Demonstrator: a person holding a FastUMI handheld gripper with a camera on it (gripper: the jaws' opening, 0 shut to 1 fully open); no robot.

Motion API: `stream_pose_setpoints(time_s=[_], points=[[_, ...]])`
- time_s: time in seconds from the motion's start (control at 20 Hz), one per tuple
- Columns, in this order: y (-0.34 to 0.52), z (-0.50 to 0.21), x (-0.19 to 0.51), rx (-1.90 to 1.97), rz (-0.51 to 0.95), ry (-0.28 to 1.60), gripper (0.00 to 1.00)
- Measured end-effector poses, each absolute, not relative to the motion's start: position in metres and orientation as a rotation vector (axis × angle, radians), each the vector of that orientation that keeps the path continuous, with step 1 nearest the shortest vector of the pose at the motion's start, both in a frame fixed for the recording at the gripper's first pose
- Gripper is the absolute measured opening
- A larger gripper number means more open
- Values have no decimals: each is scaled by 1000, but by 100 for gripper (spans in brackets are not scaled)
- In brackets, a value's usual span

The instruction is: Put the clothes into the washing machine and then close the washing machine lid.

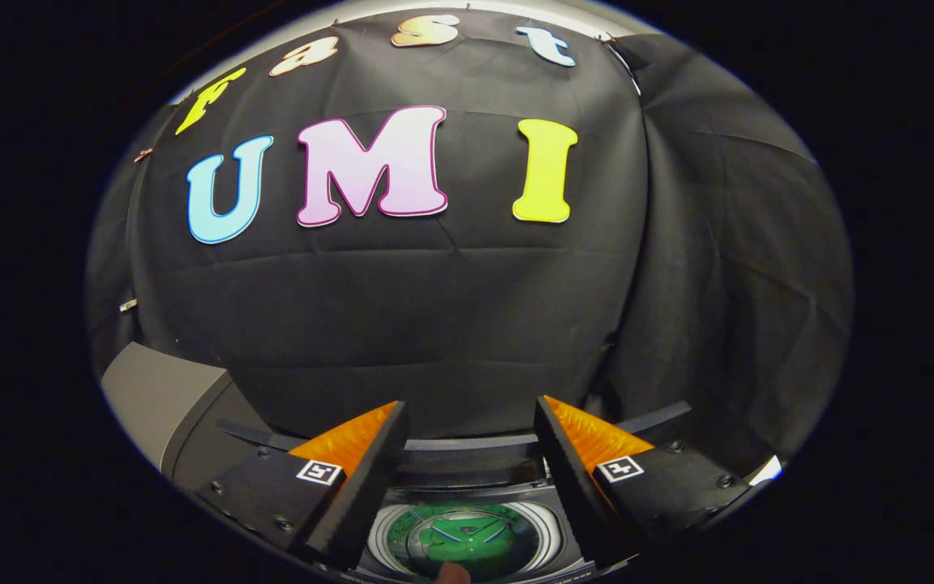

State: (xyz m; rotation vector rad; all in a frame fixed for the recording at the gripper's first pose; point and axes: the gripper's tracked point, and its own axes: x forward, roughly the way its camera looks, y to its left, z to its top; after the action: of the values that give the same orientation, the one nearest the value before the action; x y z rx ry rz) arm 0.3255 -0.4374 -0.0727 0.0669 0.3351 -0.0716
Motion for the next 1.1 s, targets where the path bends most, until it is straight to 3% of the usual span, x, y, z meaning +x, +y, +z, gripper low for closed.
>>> stream_pose_setpoints(time_s=[1.1], points=[[-436, -75, 305, 82, -47, 308, 98]])
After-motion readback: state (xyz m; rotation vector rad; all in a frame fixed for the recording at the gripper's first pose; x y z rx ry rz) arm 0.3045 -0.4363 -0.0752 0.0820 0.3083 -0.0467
